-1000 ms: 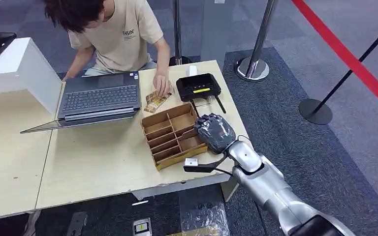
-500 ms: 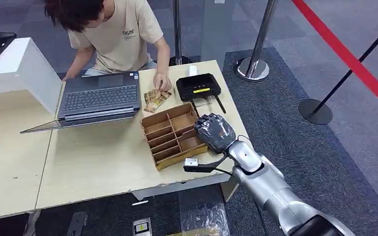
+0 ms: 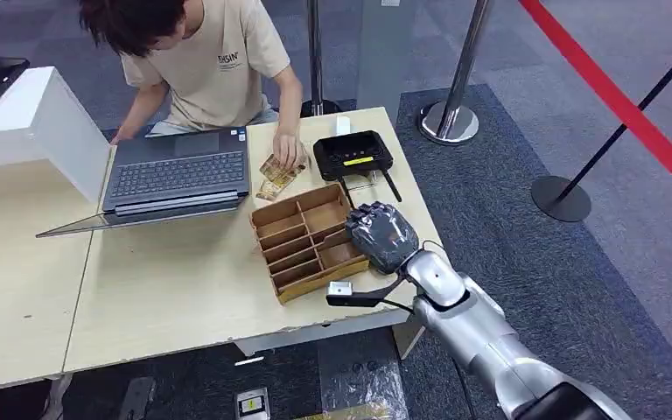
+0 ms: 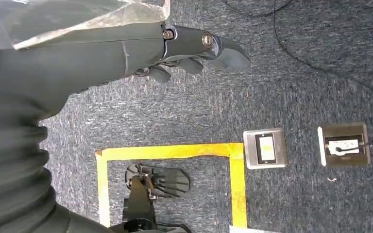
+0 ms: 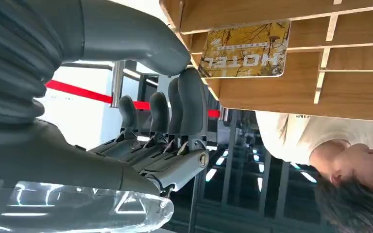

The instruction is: Pass the card to the sensor for recognition and then transmit it.

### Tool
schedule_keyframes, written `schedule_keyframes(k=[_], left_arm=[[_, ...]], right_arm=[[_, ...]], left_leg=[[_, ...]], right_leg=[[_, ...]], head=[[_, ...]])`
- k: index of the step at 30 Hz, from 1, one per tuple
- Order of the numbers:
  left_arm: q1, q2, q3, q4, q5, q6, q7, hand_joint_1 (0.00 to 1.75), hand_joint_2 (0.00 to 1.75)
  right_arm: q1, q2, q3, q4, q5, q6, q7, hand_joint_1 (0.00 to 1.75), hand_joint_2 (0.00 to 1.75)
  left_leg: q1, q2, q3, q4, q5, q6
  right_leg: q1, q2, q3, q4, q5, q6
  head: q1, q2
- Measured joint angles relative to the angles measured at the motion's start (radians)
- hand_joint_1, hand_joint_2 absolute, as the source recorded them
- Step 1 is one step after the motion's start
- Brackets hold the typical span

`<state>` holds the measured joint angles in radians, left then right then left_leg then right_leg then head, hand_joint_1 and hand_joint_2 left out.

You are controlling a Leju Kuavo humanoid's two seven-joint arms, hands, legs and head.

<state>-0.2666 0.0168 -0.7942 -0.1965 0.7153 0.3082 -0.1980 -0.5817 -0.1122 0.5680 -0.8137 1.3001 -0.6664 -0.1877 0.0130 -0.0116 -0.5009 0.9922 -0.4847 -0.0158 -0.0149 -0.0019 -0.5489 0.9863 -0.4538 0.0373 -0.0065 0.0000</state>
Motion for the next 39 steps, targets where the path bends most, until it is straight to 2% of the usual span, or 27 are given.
schedule_keyframes(k=[39], left_arm=[[0.0, 0.0, 0.0, 0.0, 0.0, 0.0, 0.0, 0.0, 1.75]], right_arm=[[0.0, 0.0, 0.0, 0.0, 0.0, 0.0, 0.0, 1.13, 1.75]], left_leg=[[0.0, 0.0, 0.0, 0.0, 0.0, 0.0]], right_leg=[[0.0, 0.0, 0.0, 0.0, 0.0, 0.0]], head=[[0.0, 0.0]])
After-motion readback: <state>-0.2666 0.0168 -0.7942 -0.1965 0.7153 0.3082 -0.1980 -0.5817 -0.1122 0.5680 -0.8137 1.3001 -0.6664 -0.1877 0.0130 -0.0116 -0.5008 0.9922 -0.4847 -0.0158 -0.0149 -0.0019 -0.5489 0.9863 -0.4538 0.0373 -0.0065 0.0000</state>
